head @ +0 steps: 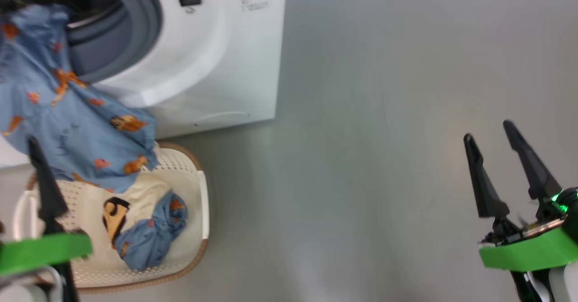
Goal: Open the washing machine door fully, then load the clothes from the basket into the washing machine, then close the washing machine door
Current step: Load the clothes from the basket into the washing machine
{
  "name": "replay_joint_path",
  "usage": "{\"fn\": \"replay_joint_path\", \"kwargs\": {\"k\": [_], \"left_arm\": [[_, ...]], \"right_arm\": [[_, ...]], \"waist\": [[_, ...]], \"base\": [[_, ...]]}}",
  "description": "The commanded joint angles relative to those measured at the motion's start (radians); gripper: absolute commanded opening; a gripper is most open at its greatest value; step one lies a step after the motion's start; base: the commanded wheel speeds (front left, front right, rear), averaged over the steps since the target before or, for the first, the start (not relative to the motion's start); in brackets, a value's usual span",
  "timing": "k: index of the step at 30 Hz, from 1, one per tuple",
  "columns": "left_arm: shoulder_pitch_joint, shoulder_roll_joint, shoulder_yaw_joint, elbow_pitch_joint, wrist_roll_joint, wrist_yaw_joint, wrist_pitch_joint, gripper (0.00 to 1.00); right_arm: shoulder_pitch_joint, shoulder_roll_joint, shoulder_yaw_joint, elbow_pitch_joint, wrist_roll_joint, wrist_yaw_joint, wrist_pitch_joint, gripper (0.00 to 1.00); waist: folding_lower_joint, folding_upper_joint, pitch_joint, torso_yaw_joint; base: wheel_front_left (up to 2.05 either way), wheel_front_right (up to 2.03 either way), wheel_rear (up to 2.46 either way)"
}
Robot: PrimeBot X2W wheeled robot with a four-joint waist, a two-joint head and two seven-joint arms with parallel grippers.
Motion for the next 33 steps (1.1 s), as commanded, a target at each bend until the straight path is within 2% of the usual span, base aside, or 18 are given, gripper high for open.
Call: {"fn": "replay_joint_path", "kwargs": {"k": [1,11,20,33], "left_arm": [[0.024,0.015,0.028,-0.042,0.015,0.009,-0.007,1.00],[0.171,-0.057,-0.026,-0.032,0.024,-0.012,-0.007,1.00],[0.229,-0.066,-0.056,-0.001,0.006,-0.023,0.023,1.00],[0.246,-0.071,-0.079,0.024,-0.015,-0.031,0.050,1.00]], "right_arm": [[0.031,-0.021,0.026,-0.018,-0.011,0.002,-0.005,1.00],[0.106,-0.026,0.048,0.013,-0.013,0.002,-0.005,1.00],[0.142,-0.015,0.065,0.023,-0.016,0.002,-0.005,1.00],[0.148,-0.010,0.064,0.025,-0.020,0.002,-0.005,1.00]], "waist": [[0.0002,0.0000,-0.062,0.044],[0.0002,0.0000,-0.198,0.074],[0.0002,0.0000,-0.248,0.058],[0.0002,0.0000,-0.260,0.058]], "base": [[0.00,0.00,0.00],[0.00,0.00,0.00],[0.00,0.00,0.00],[0.00,0.00,0.00]]}}
